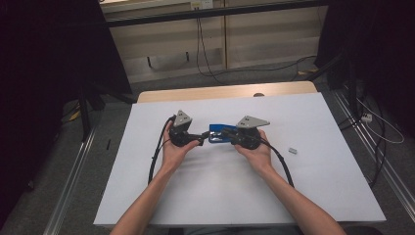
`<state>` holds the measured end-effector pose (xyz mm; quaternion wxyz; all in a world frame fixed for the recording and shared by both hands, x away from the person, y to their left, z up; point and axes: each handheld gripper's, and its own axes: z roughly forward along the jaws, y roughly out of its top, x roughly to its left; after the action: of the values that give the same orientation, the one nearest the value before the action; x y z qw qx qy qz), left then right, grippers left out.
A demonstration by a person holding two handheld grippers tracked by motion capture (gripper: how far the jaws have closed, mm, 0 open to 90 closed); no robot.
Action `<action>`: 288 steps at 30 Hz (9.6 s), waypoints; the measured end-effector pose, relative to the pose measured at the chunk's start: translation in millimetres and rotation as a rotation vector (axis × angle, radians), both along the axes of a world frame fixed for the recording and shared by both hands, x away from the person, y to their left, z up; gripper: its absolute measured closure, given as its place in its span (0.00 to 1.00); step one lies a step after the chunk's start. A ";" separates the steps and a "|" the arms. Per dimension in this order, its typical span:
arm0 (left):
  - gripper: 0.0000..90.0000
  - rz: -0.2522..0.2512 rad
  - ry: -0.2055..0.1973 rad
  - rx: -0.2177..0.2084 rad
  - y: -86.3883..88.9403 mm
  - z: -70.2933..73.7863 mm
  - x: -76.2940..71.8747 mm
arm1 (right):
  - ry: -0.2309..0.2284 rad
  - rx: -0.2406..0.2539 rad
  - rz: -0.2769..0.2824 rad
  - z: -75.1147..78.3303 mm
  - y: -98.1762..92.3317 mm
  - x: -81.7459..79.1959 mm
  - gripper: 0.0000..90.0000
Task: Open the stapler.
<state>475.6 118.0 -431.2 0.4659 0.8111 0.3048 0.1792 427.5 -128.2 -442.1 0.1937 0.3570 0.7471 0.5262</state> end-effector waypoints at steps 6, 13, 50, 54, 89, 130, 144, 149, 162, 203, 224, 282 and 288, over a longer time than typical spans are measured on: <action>0.09 -0.007 -0.009 0.043 -1.3 -1.9 -0.5 | 0.005 -0.037 0.024 -0.7 6.0 0.1 1.00; 0.27 -0.025 0.010 0.007 -1.1 -1.2 -3.4 | 0.021 -0.050 0.014 -4.1 5.0 1.7 1.00; 1.00 -0.065 0.092 0.057 -8.2 -11.8 -0.5 | 0.105 -0.153 0.042 -11.2 12.1 12.1 1.00; 1.00 -0.064 0.101 0.055 -9.3 -12.8 0.8 | 0.109 -0.163 0.033 -12.3 12.4 14.5 1.00; 1.00 -0.058 0.072 0.082 -18.9 -11.8 2.4 | 0.143 -0.218 0.004 -14.9 15.2 17.8 1.00; 1.00 -0.053 0.058 0.035 -19.8 -4.5 1.7 | 0.125 -0.236 -0.008 -14.7 16.9 16.0 1.00; 1.00 -0.051 0.054 0.023 -20.7 -1.3 0.9 | 0.100 -0.200 0.003 -7.1 22.3 12.5 1.00; 1.00 -0.054 0.050 0.014 -20.9 0.7 0.4 | 0.085 -0.176 0.004 -3.8 27.8 12.9 1.00; 1.00 -0.064 0.038 0.003 -21.8 6.5 -0.3 | 0.060 -0.167 -0.017 -1.4 38.8 17.2 1.00; 1.00 -0.052 0.058 0.021 -28.8 -1.4 6.9 | 0.020 -0.171 -0.079 1.3 37.6 20.1 1.00; 1.00 -0.072 0.060 0.027 -31.7 -4.7 8.6 | 0.022 -0.166 -0.083 3.1 36.5 18.7 1.00; 1.00 -0.077 0.062 0.012 -29.9 -13.5 8.7 | -0.014 -0.105 -0.174 13.3 21.4 12.2 1.00; 1.00 -0.073 0.056 0.019 -29.7 -13.2 8.8 | -0.021 -0.109 -0.202 17.0 16.5 10.8 1.00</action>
<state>484.4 88.3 -444.4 0.4558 0.8308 0.2861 0.1421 438.3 -111.7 -425.1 0.2727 0.4141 0.7328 0.4661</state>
